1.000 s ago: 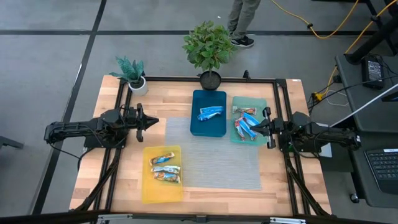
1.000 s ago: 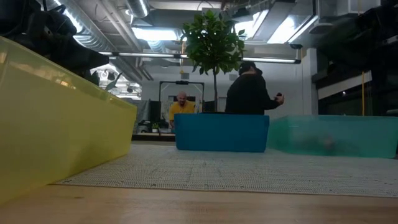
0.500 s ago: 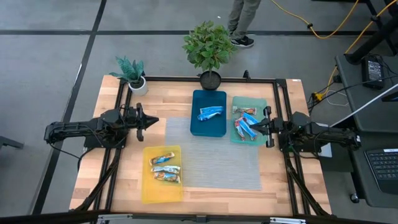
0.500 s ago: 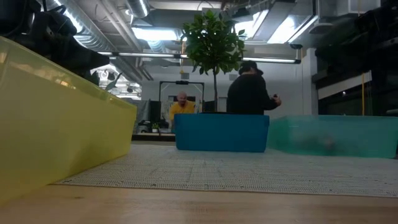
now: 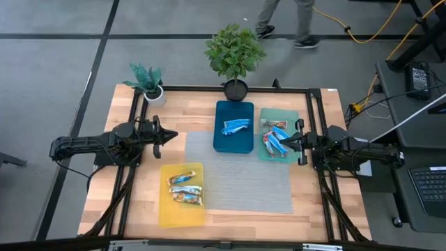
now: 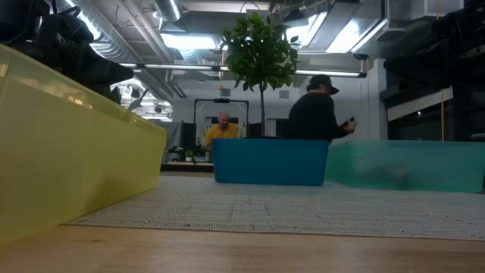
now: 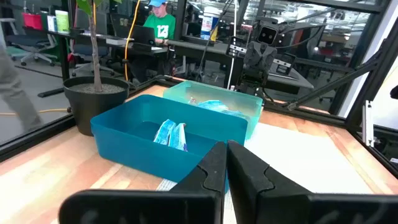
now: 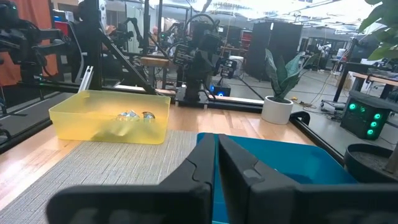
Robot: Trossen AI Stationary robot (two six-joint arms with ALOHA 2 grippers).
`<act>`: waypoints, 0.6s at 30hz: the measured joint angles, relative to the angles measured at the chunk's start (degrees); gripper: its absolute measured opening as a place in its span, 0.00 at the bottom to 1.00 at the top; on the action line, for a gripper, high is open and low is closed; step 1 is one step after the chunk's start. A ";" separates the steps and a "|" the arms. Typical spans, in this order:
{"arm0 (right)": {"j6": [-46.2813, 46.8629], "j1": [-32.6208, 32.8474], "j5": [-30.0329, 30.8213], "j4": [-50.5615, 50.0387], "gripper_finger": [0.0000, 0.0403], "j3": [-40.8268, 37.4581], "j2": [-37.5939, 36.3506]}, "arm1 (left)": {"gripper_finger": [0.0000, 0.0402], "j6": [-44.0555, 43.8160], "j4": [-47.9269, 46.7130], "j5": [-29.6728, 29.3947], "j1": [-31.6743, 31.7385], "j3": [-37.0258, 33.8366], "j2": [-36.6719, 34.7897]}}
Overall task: Pick and place Granola Bars by type
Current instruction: Return to Home Position
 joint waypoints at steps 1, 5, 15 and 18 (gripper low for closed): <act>0.00 0.00 0.00 0.00 0.05 0.00 0.00 | 0.02 0.00 0.00 0.00 0.01 0.00 0.02; 0.00 0.00 0.00 0.02 0.05 0.00 0.00 | 0.03 0.00 0.00 -0.01 0.00 0.00 0.02; 0.00 0.02 0.02 0.02 0.05 0.00 0.00 | 0.02 0.00 0.00 -0.02 0.01 0.00 0.02; 0.00 0.02 0.04 0.02 0.05 0.00 0.00 | 0.02 0.00 0.00 -0.02 -0.01 0.00 0.00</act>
